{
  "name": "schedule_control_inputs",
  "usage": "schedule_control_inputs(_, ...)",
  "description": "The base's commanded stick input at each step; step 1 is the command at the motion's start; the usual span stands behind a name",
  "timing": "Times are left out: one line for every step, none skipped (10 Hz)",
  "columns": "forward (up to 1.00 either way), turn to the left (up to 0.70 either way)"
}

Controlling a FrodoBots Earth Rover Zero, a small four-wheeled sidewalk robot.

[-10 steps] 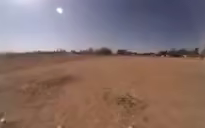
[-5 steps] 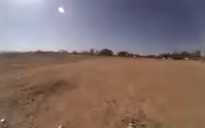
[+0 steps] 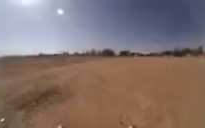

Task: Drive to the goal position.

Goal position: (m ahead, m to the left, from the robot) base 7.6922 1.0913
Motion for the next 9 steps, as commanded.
schedule_control_inputs(1.0, 0.0)
schedule_control_inputs(1.0, 0.0)
schedule_control_inputs(1.0, 0.0)
schedule_control_inputs(1.0, 0.0)
schedule_control_inputs(1.0, 0.0)
schedule_control_inputs(1.0, 0.0)
schedule_control_inputs(1.0, 0.0)
schedule_control_inputs(1.0, 0.0)
schedule_control_inputs(1.0, 0.0)
